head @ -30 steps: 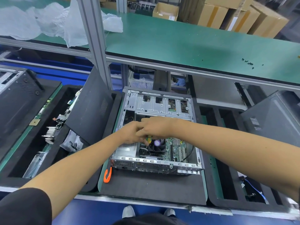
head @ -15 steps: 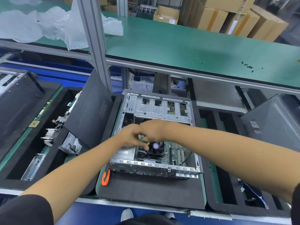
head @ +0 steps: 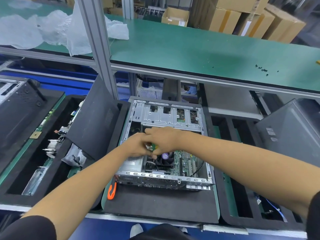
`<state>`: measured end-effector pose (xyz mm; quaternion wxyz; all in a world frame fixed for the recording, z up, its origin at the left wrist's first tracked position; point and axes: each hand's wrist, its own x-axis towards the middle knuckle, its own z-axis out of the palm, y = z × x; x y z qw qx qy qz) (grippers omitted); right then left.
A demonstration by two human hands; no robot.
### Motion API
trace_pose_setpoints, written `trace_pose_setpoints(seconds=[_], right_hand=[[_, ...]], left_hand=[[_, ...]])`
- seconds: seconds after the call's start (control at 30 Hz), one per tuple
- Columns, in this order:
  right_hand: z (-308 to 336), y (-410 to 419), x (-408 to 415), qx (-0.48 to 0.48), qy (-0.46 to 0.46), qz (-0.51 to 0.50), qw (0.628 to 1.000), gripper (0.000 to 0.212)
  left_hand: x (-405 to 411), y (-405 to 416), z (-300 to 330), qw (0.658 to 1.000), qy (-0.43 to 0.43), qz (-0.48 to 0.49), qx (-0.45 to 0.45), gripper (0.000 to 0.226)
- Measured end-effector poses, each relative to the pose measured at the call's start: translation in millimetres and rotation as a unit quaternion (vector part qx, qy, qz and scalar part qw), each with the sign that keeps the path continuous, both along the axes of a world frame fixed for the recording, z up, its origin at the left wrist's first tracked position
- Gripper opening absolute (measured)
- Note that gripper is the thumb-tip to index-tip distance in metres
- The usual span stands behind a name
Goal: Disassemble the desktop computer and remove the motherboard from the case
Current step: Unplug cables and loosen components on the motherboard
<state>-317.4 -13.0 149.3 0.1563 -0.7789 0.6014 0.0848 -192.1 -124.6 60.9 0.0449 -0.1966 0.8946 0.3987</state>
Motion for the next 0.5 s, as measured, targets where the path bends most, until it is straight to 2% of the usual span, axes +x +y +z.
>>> trace_pose_setpoints(seconds=[0.1,0.2,0.27,0.33,0.43,0.5], right_hand=[[-3.9,0.2,6.8,-0.013,-0.051,-0.079,0.995,0.025],[-4.4,-3.5,10.4,-0.006,0.013,-0.134,0.991,0.023],[-3.1,-6.5,9.6,0.007,0.046,-0.148,0.988,0.024],[-2.5,-8.7,10.9,0.015,0.039,-0.138,0.989,0.018],[-2.9,-9.1,8.6,0.019,0.02,-0.108,0.994,0.017],[-0.6,-7.0,5.1,0.029,0.017,-0.092,0.995,0.019]], left_hand=[[-0.6,1.8,-4.0,0.999,-0.02,0.008,-0.033,0.089],[-0.8,2.8,-4.9,0.998,-0.021,0.019,-0.06,0.071],[-2.3,2.8,-5.0,0.997,-0.018,0.011,-0.072,0.07],[-1.5,3.5,-8.3,0.997,-0.019,0.014,-0.07,0.067],[0.1,0.6,-10.1,0.999,0.021,0.02,-0.015,0.056],[1.9,-3.0,-9.3,0.998,0.049,-0.017,0.038,0.053]])
